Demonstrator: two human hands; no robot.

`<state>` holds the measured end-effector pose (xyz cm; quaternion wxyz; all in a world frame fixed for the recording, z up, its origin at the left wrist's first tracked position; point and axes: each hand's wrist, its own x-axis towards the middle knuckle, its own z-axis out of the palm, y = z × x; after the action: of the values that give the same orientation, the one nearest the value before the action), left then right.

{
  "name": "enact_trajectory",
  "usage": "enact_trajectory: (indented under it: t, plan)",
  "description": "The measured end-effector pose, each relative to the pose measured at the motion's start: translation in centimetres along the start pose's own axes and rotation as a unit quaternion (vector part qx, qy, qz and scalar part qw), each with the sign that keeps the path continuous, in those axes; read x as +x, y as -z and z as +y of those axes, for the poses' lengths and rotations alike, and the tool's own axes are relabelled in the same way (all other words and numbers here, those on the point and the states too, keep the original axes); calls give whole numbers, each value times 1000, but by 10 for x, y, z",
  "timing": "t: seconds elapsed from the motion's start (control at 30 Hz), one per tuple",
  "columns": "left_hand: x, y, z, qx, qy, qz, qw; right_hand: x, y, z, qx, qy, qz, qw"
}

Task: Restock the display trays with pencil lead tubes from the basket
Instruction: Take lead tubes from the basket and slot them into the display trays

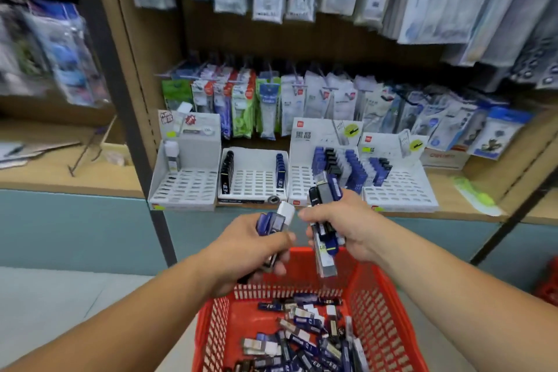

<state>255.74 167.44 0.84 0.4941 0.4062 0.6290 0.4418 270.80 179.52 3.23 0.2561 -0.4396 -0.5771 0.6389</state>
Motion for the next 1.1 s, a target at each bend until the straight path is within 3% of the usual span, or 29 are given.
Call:
enact_trajectory:
  t: [0.13, 0.27, 0.5, 0.63, 0.77, 0.9, 1.1]
  plan:
    - [-13, 14, 31, -41, -17, 6, 999, 4, -19, -27, 9, 47, -26, 999]
    - [-10, 25, 44, -73, -6, 18, 997, 14, -22, -26, 97, 75, -58, 991]
    - [4, 33, 45, -29, 33, 101, 994, 47, -41, -23, 205, 65, -107, 971]
    - [12, 54, 50, 2, 59, 114, 992, 60, -50, -27, 149, 78, -128, 977]
    - [23, 73, 45, -66, 30, 128, 989, 75, -44, -27, 138, 90, -57, 985]
    - [37, 81, 24, -68, 1, 160, 985, 85, -49, -19, 125, 105, -28, 986]
    - [46, 109, 17, -107, -37, 182, 977, 76, -73, -24, 100, 107, -57, 988]
